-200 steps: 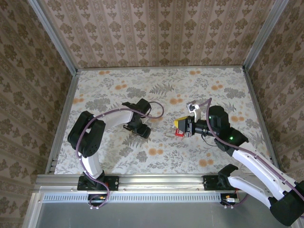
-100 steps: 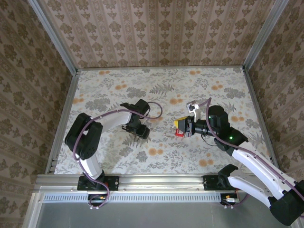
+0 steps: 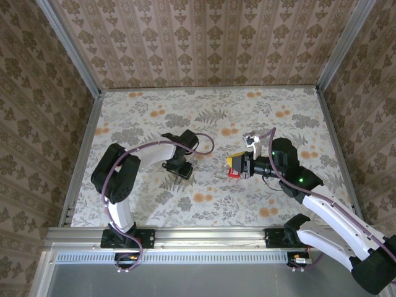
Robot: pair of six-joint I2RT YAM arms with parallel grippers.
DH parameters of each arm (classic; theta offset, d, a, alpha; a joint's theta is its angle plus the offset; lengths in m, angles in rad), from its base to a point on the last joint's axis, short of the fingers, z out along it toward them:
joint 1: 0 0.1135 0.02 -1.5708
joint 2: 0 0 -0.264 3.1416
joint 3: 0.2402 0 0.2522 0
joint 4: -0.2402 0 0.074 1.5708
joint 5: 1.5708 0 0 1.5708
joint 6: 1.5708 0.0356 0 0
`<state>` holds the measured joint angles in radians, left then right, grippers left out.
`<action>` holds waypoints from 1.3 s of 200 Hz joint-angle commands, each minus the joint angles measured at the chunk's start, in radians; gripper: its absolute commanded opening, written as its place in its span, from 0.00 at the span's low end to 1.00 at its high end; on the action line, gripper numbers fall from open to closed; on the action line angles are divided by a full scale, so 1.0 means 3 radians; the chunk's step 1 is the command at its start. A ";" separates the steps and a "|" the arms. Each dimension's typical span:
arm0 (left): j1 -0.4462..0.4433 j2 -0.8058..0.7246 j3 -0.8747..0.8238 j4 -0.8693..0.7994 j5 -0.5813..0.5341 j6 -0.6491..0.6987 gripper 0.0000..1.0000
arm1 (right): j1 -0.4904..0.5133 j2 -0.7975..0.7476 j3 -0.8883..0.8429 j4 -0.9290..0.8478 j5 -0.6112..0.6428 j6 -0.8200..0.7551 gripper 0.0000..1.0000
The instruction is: Unlock with the key
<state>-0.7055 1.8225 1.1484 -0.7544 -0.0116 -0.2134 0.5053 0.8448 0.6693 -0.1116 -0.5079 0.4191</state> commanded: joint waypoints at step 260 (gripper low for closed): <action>-0.0179 -0.0910 -0.0467 0.0752 -0.0343 0.0177 0.30 | -0.0017 -0.0118 -0.0080 -0.0027 0.0147 0.0141 0.00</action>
<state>-0.7322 1.6249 1.0492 -0.5934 -0.0608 -0.1894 0.5037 0.8280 0.6521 -0.1123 -0.4988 0.4419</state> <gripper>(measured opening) 0.305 0.058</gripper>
